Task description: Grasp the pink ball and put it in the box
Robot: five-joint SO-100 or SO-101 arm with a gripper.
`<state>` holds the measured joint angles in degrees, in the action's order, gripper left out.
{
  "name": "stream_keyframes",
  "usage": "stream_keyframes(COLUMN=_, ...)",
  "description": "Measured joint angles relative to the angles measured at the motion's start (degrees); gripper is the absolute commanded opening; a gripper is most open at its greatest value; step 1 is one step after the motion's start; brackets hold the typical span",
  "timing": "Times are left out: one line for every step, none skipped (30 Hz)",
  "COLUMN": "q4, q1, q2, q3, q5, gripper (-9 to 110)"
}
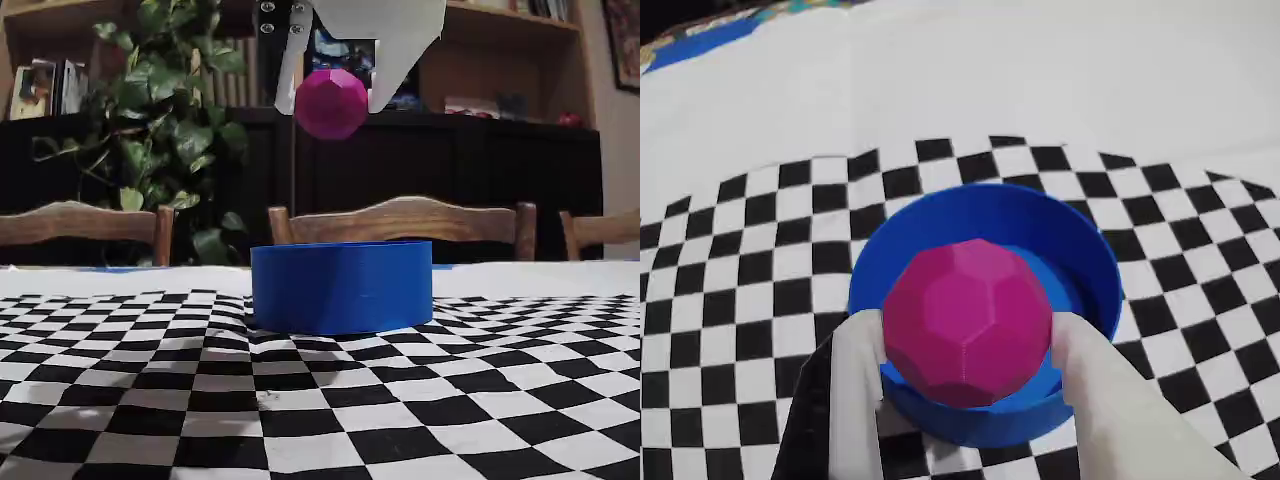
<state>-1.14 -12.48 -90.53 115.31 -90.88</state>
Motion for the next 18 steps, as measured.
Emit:
stream_keyframes(q4=0.00, q1=0.00, q2=0.62, q3=-0.53, q5=0.00, gripper=0)
stream_keyframes(q4=0.00, q1=0.00, q2=0.97, q3=-0.97, q5=0.00, gripper=0)
stream_keyframes(q4=0.00, q1=0.00, q2=1.58, q3=-1.49, q5=0.00, gripper=0)
stream_keyframes(q4=0.00, q1=0.00, q2=2.02, q3=-2.02, q5=0.00, gripper=0)
stream_keyframes(q4=0.00, q1=0.00, q2=2.55, q3=-2.46, q5=0.00, gripper=0)
stream_keyframes(q4=0.00, q1=0.00, q2=2.90, q3=-2.81, q5=0.00, gripper=0)
stream_keyframes(q4=0.00, q1=0.00, q2=3.34, q3=-3.25, q5=0.00, gripper=0)
stream_keyframes(q4=0.00, q1=0.00, q2=3.87, q3=-3.69, q5=0.00, gripper=0)
stream_keyframes(q4=0.00, q1=0.00, q2=4.31, q3=-4.04, q5=0.00, gripper=0)
stream_keyframes(q4=0.00, q1=0.00, q2=4.66, q3=-4.39, q5=0.00, gripper=0)
stream_keyframes(q4=0.00, q1=0.00, q2=5.01, q3=-4.75, q5=0.00, gripper=0)
stream_keyframes(q4=0.00, q1=0.00, q2=5.45, q3=-5.10, q5=0.00, gripper=0)
stream_keyframes(q4=0.00, q1=0.00, q2=5.80, q3=-5.54, q5=0.00, gripper=0)
stream_keyframes(q4=0.00, q1=0.00, q2=6.24, q3=-6.06, q5=0.00, gripper=0)
stream_keyframes(q4=0.00, q1=0.00, q2=6.59, q3=-6.59, q5=0.00, gripper=0)
stream_keyframes(q4=0.00, q1=0.00, q2=7.12, q3=-7.03, q5=0.00, gripper=0)
stream_keyframes(q4=0.00, q1=0.00, q2=7.56, q3=-7.56, q5=0.00, gripper=0)
stream_keyframes(q4=0.00, q1=0.00, q2=8.00, q3=-8.00, q5=0.00, gripper=0)
